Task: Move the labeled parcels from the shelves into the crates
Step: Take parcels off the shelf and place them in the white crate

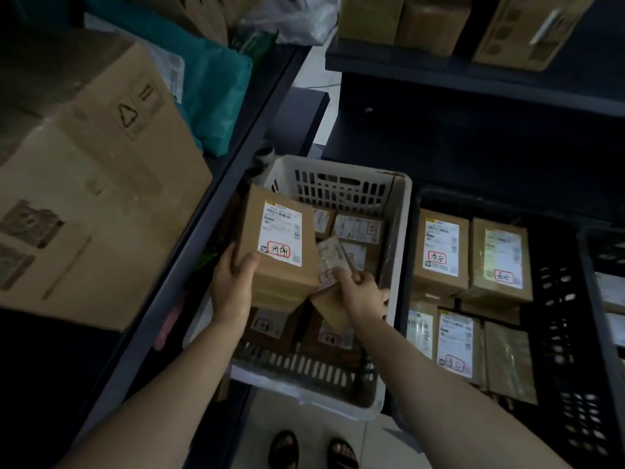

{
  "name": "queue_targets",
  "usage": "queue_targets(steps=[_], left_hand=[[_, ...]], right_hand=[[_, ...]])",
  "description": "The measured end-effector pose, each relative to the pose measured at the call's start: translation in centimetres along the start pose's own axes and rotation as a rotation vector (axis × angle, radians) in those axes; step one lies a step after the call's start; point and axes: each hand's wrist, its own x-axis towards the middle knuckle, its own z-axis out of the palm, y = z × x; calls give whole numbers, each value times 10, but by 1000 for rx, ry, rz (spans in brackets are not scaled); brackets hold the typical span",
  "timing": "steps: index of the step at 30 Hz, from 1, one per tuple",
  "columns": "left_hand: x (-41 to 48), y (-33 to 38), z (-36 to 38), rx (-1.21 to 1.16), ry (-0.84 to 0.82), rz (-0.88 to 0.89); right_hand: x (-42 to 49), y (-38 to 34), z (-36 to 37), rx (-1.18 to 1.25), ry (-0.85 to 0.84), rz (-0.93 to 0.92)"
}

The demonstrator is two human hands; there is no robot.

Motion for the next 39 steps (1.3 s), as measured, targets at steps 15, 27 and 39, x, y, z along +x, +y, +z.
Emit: queue_targets(steps=[15, 27, 39], left_hand=[[57, 14, 29, 76, -204, 52], [150, -33, 97, 16, -147, -169], [153, -64, 136, 1230, -538, 156]], right_hand=[[23, -33, -12, 732, 118, 25], [125, -91, -13, 343, -11, -100], [169, -116, 40, -536, 13, -201]])
